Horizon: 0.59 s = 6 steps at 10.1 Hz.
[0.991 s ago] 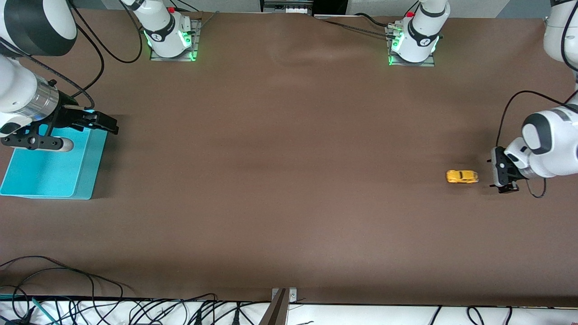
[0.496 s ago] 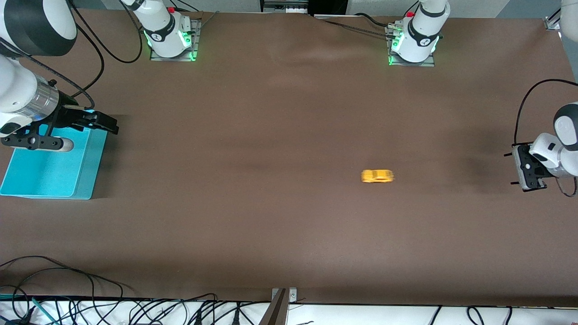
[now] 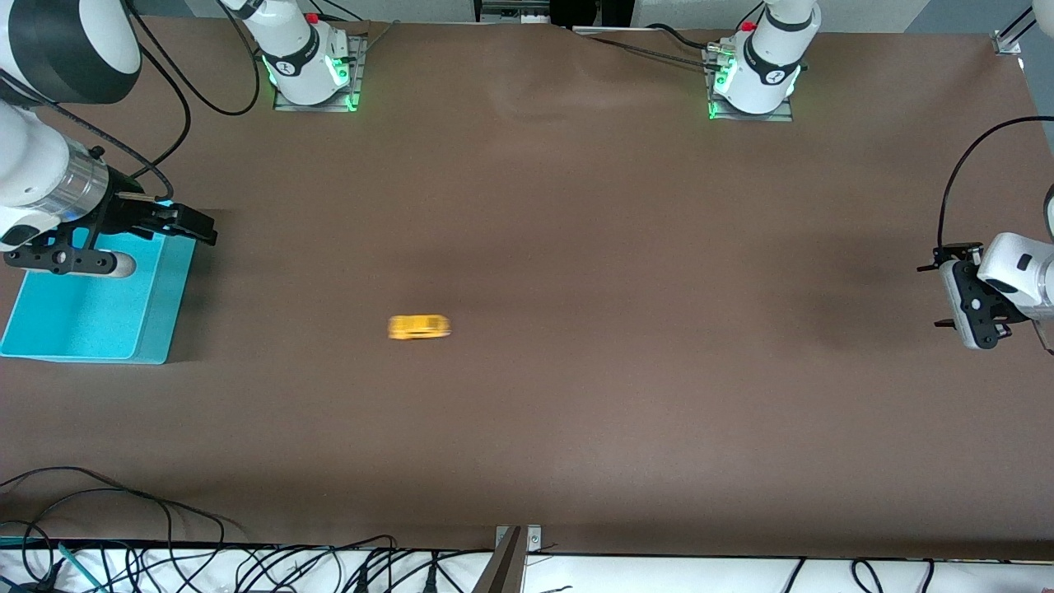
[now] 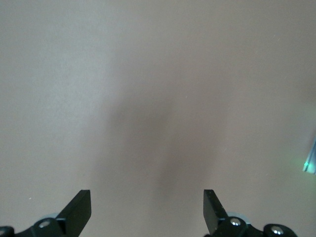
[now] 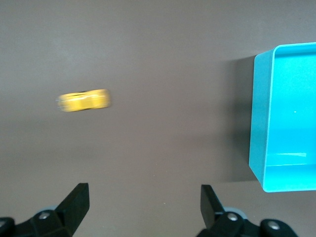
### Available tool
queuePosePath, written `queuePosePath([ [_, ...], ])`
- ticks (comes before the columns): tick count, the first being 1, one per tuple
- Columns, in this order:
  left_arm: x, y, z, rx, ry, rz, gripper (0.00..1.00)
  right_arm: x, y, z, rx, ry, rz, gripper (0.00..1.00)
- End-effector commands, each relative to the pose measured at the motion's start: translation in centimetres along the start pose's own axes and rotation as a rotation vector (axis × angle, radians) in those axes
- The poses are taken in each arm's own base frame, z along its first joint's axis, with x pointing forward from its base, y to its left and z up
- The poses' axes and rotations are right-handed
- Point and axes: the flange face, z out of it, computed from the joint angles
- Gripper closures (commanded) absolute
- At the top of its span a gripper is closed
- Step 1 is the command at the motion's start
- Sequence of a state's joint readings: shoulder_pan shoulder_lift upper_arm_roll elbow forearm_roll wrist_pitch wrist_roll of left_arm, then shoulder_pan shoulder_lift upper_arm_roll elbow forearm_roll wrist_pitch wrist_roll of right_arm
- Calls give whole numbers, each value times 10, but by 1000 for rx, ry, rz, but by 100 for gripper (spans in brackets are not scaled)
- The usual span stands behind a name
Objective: Wind up and store yellow beetle car
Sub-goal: 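Open the left gripper, letting the car drive toward the blue bin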
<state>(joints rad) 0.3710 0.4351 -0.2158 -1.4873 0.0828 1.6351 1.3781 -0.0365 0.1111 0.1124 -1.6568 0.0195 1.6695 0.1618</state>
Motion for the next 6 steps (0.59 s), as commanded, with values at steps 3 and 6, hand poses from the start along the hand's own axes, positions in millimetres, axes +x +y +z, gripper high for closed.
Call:
queuePosePath([
  [3,51,28,-40,-21,-23,-105,0,4,10,8,-1,-25,-84,0],
  [6,101,66,-71,3,-25,-215,0,14,33,28,-31,-59,-326,0],
])
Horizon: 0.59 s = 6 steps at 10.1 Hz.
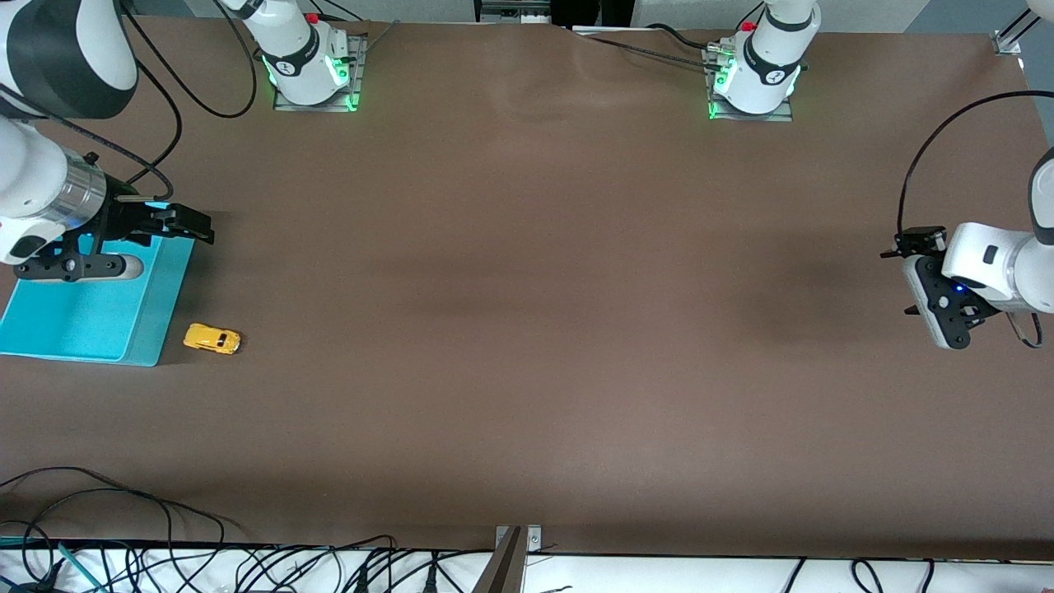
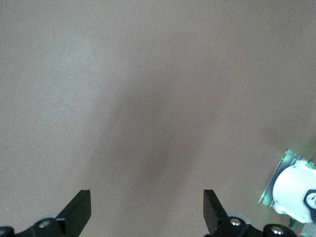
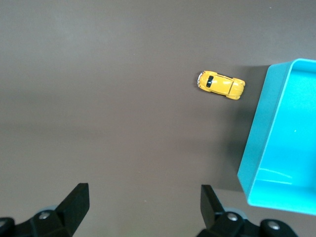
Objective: Wind up and store yellow beetle car
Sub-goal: 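Reach the right gripper to the car while the left gripper retracts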
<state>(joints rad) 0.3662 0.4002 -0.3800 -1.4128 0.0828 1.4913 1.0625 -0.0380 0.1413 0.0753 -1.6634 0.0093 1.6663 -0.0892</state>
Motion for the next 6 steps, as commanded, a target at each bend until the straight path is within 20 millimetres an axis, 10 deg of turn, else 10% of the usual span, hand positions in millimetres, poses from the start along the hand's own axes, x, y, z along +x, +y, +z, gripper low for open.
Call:
queuePosePath([
  [1,27,41,-34,55,-11,-143,0,7,17,17,-71,-38,-227,0],
  [6,73,118,-85,140,45,-458,0,41,48,67,-79,-31,-835,0],
])
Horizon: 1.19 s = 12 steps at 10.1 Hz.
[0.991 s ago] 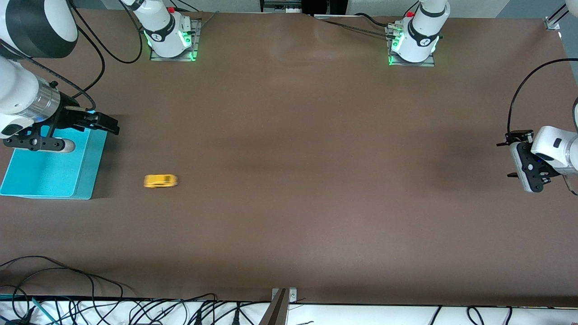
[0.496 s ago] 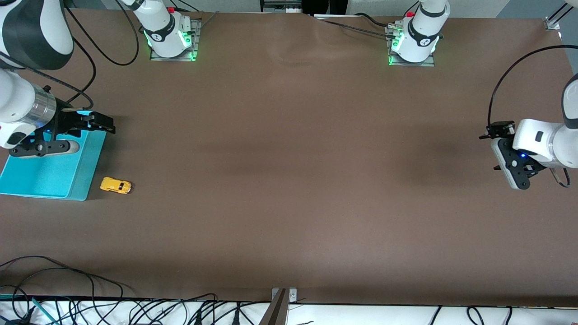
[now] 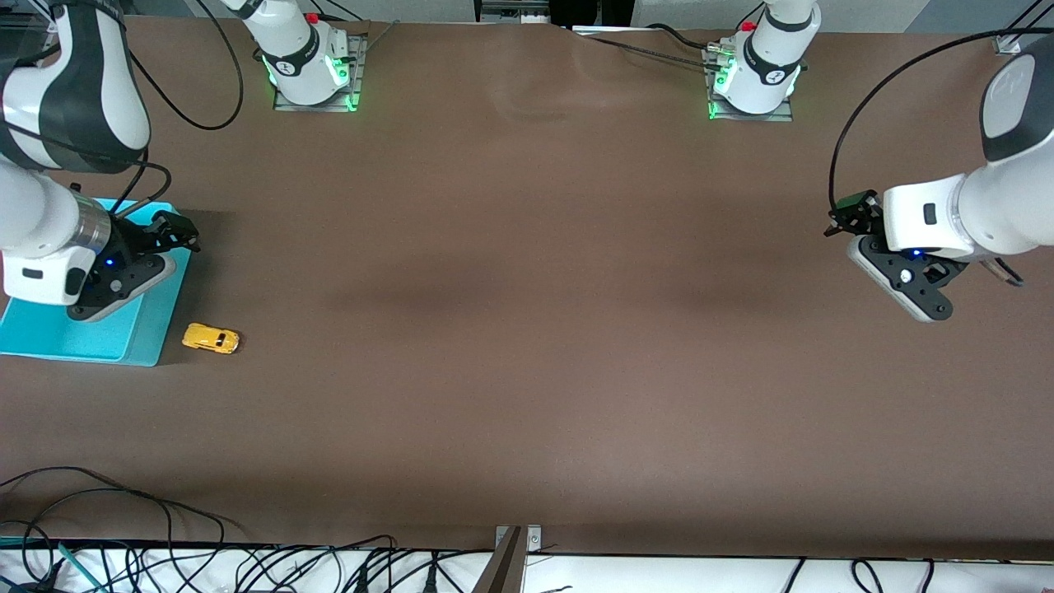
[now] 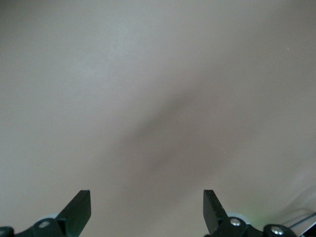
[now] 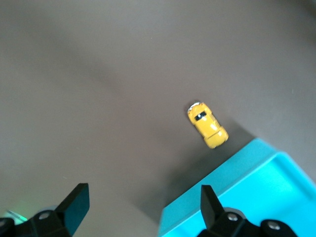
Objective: Wind up and store yellow beetle car
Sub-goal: 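Reach the right gripper to the car while the left gripper retracts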
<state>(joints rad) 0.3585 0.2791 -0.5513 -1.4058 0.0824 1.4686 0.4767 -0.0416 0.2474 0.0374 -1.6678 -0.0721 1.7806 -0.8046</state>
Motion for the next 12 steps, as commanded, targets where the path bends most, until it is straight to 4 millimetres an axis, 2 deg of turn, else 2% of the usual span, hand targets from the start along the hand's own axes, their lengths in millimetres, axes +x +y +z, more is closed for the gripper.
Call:
queuePosePath([
  [1,-10,20,-26,75,-1,-72,0,-1,28,34,-16,9,-243,0],
  [3,-7,25,-25,103,-12,-89,0,5,52,74,-45,33,-398,0],
  [4,-15,38,-27,115,-11,-127,0,5,61,93,-42,34,-411,0],
  [6,-29,66,-28,91,34,-347,0,-3,81,141,-4,23,-412,0],
  [7,-43,66,-34,42,77,-438,0,-9,95,166,-11,35,-441,0],
  [8,-53,51,-35,25,104,-479,0,-9,103,190,-22,45,-459,0],
  [10,-52,47,-30,68,112,-489,0,-16,114,217,-24,52,-481,0],
  [12,-55,41,-36,101,159,-490,0,-14,114,227,-27,57,-490,0],
])
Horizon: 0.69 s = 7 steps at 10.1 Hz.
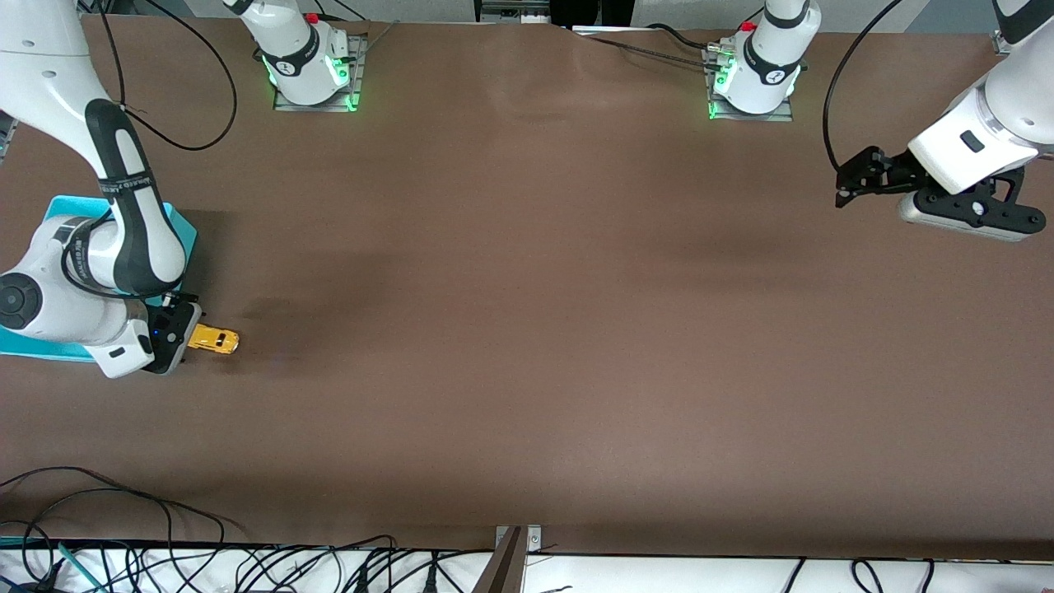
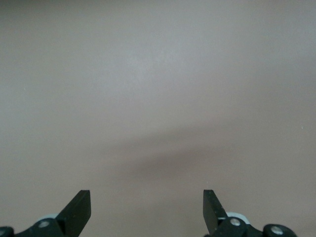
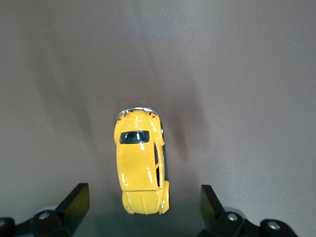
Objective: Wind up and store yellow beetle car
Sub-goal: 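Reach the right gripper to the car while the left gripper retracts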
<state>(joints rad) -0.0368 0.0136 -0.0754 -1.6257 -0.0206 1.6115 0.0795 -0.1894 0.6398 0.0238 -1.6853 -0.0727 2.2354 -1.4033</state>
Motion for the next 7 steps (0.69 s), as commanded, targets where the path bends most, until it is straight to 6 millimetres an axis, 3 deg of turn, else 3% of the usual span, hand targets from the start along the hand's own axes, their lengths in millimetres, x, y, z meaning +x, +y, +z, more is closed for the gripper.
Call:
queuePosePath([
  [1,-6,-4,-3,41,25,-21,0,5,-5,6,8,4,-22,0],
  [6,-10,-7,0,37,-25,-34,0,4,-4,22,-3,18,-5,0],
  [7,-14,-12,0,36,-37,-48,0,4,-5,23,-2,18,-4,6],
])
